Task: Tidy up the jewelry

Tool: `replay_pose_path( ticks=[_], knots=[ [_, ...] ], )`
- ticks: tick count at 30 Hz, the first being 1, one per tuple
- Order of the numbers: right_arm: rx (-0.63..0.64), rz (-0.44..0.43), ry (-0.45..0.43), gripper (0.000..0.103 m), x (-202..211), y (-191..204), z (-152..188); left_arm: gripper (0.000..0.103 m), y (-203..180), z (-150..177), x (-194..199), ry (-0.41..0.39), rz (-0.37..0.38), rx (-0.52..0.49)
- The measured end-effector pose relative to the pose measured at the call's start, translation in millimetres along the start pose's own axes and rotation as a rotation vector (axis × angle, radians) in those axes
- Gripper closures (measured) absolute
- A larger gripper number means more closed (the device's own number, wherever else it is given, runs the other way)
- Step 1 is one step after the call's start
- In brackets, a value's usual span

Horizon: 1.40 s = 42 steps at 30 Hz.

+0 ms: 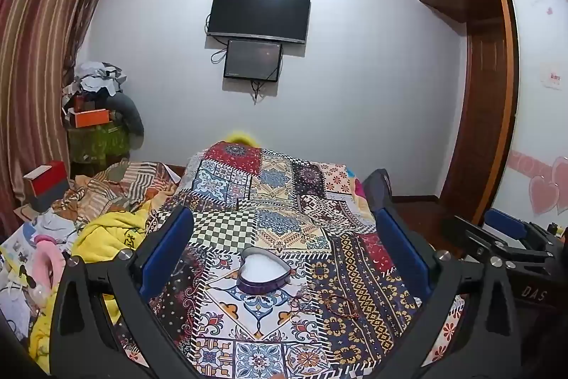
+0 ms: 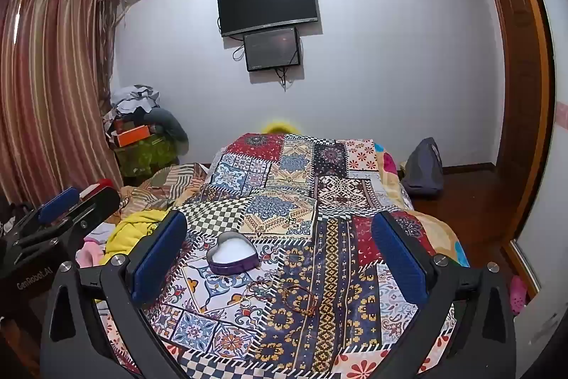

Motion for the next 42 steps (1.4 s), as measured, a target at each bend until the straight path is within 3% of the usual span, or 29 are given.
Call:
replay_pose_path(
  ticks=[42],
  knots=[
    [0.001, 0.001, 0.017, 0.000, -5.5, 1.0, 4.9, 0.000, 7.1, 2.4, -3.2, 0.006, -0.012, 0.004]
  ],
)
Point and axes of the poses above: each gripper's, at about its wrist camera, not at the fingertips, and x roughly against the way its jaws point, y to its left, z to its underside, the point moved 8 cm from there along -x, roughly the way its jaws point, and after that the axes turned 6 degrees about -z, right-handed, at the moved point
